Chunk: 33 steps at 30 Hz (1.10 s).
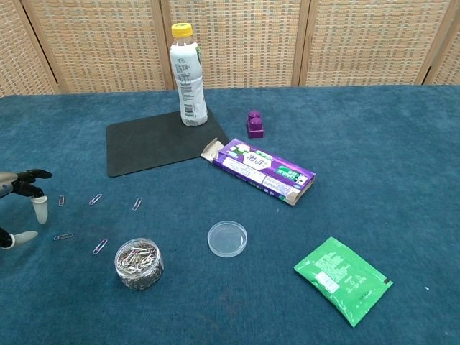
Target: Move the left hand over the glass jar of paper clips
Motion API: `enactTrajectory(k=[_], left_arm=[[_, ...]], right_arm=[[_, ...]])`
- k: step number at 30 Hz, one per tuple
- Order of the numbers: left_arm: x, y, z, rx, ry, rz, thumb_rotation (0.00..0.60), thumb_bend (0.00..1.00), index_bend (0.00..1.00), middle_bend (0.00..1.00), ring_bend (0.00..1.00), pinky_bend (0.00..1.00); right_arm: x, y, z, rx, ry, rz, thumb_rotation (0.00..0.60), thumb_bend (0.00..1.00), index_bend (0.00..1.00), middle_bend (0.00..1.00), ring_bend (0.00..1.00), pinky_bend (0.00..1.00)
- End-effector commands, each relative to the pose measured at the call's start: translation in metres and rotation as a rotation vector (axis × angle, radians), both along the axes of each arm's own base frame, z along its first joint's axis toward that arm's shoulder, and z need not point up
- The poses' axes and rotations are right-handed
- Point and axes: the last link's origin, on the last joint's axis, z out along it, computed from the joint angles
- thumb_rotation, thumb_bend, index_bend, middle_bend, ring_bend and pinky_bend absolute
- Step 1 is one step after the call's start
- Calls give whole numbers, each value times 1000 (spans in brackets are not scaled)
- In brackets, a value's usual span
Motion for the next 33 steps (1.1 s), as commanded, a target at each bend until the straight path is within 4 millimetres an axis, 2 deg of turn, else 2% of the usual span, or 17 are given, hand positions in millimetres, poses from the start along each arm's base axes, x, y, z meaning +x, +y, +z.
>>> enactTrajectory(k=[1,9,33], left_arm=[[2,0,-5,-11,6,-5,600,366,499,0,0,0],[8,3,-15,-13,19,-14,600,366,501,0,0,0],[15,3,-25,-20,41,-14,600,370,508,0,0,0]], right_arm=[[0,0,1,0,-2,0,600,0,6,0,0,0],[-1,-1,1,1,-7,-1,600,0,6,0,0,0],[-2,0,5,2,-24,0,600,0,6,0,0,0]])
